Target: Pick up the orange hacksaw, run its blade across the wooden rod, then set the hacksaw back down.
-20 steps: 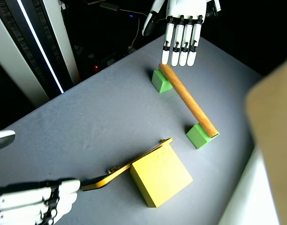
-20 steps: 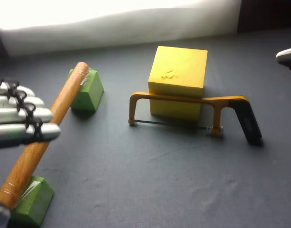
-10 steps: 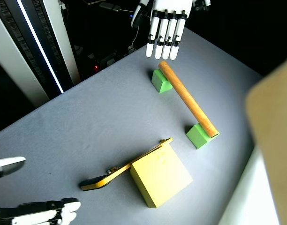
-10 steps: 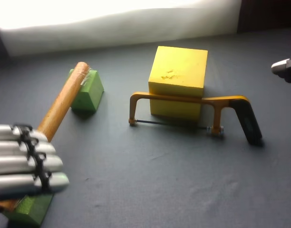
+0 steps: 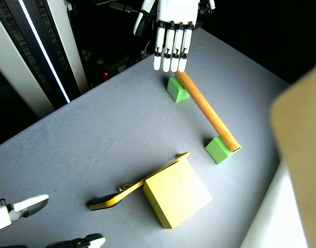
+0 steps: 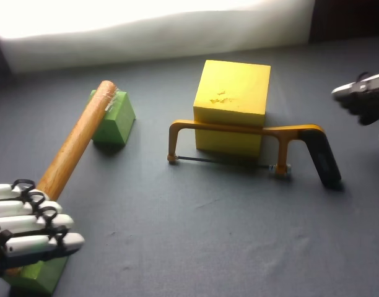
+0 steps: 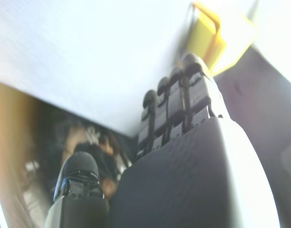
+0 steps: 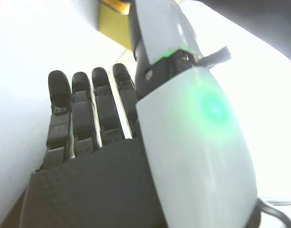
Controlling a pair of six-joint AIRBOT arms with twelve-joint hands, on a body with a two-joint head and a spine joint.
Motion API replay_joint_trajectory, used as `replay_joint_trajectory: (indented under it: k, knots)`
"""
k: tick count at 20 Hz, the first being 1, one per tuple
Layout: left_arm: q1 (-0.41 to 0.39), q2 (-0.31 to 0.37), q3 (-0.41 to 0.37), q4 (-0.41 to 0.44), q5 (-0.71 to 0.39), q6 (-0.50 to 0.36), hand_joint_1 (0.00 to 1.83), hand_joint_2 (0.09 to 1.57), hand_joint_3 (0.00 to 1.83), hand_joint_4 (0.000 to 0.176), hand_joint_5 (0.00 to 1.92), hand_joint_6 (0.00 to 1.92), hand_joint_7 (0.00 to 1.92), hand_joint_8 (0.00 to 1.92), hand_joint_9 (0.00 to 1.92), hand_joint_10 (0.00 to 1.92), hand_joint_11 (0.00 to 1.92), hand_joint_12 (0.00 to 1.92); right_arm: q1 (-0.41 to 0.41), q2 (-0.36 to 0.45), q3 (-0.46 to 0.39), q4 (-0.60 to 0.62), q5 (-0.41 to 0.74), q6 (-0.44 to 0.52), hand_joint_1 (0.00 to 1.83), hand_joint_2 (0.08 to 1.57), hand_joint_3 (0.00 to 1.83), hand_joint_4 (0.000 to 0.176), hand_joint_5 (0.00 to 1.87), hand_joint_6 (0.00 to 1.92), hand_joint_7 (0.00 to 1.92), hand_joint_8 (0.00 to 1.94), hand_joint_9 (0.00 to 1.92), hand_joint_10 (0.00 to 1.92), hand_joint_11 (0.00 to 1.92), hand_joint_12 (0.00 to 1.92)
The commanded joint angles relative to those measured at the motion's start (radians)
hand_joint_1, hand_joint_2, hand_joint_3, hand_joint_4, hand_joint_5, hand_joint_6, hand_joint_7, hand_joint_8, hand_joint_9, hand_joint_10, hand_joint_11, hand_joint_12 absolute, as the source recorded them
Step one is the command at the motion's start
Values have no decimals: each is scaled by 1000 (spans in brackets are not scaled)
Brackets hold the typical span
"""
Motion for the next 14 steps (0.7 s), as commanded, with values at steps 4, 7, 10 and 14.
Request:
replay_joint_trajectory:
  k: [4,7,10,14]
  knots:
    - [-16,-38,33,-31,31,3,0,1201,0,0,108,2,102,3,66,3,0,262,3,-41,9,83,34,100,912,1074,1,0,163,3,130,2,160,3,0,690]
    - [-29,-78,69,-31,53,4,0,1196,0,0,91,0,93,0,61,1,0,250,-25,-62,13,121,30,101,933,1059,0,0,173,6,145,6,172,5,0,709]
    - [-65,-123,110,-18,82,9,0,1207,2,0,116,1,109,2,74,3,0,242,-39,-75,25,130,30,102,964,1056,0,0,189,8,157,6,178,4,0,691]
    - [-59,-146,118,1,114,7,0,1199,0,0,139,2,134,3,98,3,0,310,-63,-109,42,217,34,106,922,1084,6,0,174,3,143,1,159,0,0,641]
